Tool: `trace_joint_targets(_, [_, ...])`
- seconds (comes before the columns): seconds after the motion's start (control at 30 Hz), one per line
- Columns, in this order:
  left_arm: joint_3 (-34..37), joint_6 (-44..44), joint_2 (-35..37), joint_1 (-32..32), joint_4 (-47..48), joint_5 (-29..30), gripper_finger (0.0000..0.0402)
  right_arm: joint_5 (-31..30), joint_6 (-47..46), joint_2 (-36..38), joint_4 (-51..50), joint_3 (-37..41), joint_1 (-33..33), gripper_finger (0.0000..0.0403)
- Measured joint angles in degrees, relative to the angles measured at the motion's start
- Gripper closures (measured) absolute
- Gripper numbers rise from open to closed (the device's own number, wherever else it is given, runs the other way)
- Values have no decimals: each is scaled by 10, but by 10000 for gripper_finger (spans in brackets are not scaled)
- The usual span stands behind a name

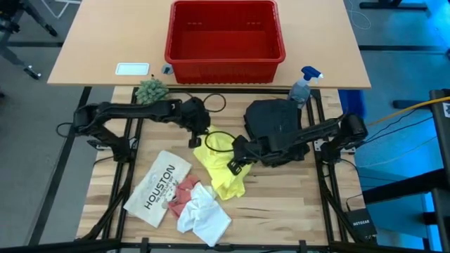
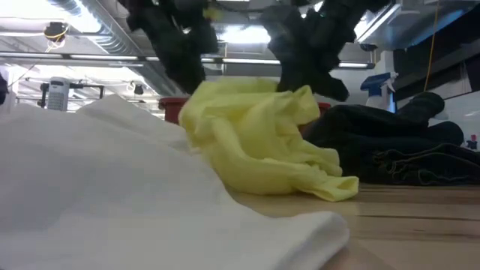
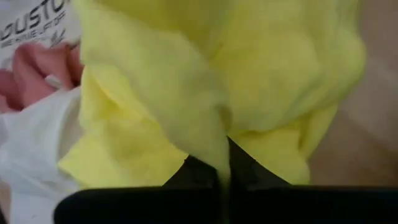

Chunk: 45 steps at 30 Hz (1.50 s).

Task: Fold laundry
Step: Fold the yellow shirt

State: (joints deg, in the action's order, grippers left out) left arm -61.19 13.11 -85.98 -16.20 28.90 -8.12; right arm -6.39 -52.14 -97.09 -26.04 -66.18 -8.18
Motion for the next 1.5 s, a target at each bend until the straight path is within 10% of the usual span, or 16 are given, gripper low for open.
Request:
trace_joint_targets(0.3, [0,-9,-113,-27,-53,-27,396,-39,-49,1,29,64,28,382])
trace_joint_targets(0.9, [0,-2,-20,-89,-11,-29,261,-75,40,125,58,62,-6,150])
trace_joint_targets(1.17, [42,-55,76,-38,87,-101,266,-78,26,72,86,63,-52,196])
trace_joint_targets(1.5, [192,-144,102,66,-167,-51,398,-23,42,9,207,63,-9,388])
